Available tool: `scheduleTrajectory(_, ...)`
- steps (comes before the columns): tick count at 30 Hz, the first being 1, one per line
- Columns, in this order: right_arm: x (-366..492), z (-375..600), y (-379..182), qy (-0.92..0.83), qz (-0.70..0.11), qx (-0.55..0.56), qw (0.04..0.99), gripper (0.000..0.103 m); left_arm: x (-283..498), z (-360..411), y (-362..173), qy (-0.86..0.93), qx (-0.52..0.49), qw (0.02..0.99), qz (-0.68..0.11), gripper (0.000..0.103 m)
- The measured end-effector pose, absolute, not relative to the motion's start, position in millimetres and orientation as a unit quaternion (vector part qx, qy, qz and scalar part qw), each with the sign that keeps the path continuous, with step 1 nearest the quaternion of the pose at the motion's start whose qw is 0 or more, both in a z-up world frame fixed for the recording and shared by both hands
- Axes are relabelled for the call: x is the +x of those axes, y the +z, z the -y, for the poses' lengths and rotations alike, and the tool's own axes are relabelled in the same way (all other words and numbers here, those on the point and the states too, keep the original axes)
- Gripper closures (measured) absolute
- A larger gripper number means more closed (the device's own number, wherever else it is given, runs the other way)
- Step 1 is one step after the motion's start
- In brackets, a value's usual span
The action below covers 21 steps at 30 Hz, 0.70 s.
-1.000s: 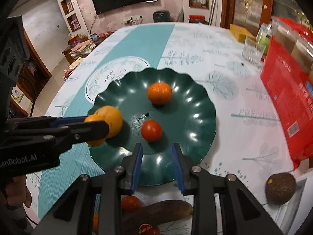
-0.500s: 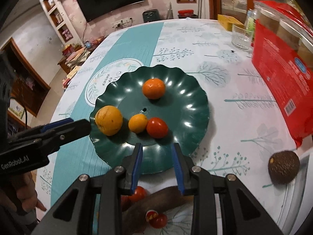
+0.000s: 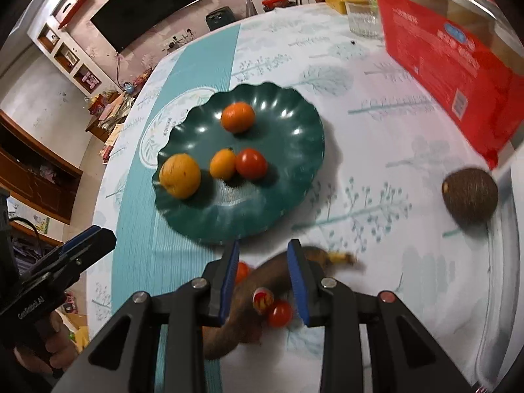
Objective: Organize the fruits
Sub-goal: 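Move the right tool to the brown banana and grasp it at its middle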
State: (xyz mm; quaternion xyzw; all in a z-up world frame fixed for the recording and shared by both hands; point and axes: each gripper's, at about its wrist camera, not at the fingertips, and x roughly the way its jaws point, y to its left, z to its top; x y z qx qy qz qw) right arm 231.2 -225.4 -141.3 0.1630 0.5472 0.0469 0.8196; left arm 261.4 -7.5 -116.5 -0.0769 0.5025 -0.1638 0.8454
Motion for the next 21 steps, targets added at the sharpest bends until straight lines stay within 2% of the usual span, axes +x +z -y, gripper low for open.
scheduleTrajectory(12, 207, 219, -171, 0.041, -0.596, 0.230, 0.769, 0.071, 221, 15, -138, -0.203, -0.042, 0.830, -0.518, 0.039)
scheduleTrajectory(14, 208, 222, -175, 0.036, -0.598, 0.241, 0.764, 0.066, 218, 19, -146, -0.209, -0.033, 0.824, -0.526, 0.039)
scheduleTrajectory(16, 209, 227, -180, 0.030, -0.598, 0.254, 0.760, 0.056, 215, 23, -155, -0.216, -0.020, 0.816, -0.536, 0.037)
scheduleTrajectory(21, 216, 236, -193, 0.022, -0.599, 0.279, 0.750, 0.045, 209, 34, -175, -0.231, 0.000, 0.797, -0.558, 0.037)
